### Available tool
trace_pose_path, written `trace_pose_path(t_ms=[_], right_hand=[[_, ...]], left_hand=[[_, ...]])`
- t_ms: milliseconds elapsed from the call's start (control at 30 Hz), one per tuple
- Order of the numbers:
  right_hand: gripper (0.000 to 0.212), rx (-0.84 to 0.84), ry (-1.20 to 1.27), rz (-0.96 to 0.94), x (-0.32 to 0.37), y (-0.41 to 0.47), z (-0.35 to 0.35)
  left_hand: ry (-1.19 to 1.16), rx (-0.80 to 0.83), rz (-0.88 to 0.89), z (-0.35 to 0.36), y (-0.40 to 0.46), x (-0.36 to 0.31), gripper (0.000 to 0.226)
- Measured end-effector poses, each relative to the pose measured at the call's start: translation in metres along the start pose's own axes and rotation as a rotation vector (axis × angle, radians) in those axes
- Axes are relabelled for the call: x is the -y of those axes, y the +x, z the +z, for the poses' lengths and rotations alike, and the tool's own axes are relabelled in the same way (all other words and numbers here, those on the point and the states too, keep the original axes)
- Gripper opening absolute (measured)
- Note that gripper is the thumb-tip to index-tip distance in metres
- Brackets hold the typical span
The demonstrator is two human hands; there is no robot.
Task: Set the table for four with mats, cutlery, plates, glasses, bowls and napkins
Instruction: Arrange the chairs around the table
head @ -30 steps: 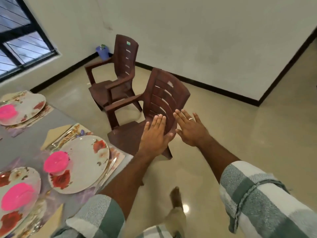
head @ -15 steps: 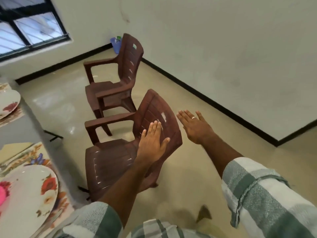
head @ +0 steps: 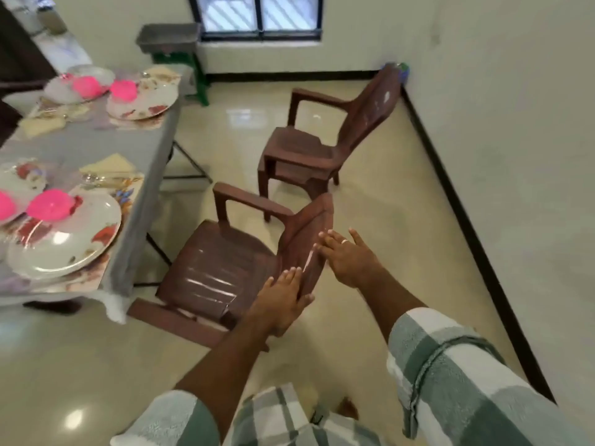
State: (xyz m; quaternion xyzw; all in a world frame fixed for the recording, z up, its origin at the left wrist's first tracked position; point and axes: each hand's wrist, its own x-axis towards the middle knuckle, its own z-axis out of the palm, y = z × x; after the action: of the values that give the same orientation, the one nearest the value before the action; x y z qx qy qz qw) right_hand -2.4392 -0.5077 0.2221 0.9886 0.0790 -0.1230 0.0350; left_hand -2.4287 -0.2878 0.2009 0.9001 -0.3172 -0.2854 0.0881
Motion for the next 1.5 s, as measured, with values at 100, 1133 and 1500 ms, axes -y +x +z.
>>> trace_pose_path(t_ms=[100, 1133, 1500], right_hand=[[0.051, 0.029, -0.040, -0.151, -0.022, 0.013, 0.007], [0.057, -0.040, -0.269, -1.011, -0.126, 0.128, -0.005], [0.050, -0.080, -0.381, -1.146, -0.144, 0.205, -0.028]], left_hand=[[-0.037, 0.005, -0.089, 0.005, 0.007, -0.016, 0.079], [-0.418, -0.469, -1.195, 0.046, 0.051, -0.152, 0.058], [-0.315, -0.586, -1.374, 0.024, 0.129, -0.157, 0.051]])
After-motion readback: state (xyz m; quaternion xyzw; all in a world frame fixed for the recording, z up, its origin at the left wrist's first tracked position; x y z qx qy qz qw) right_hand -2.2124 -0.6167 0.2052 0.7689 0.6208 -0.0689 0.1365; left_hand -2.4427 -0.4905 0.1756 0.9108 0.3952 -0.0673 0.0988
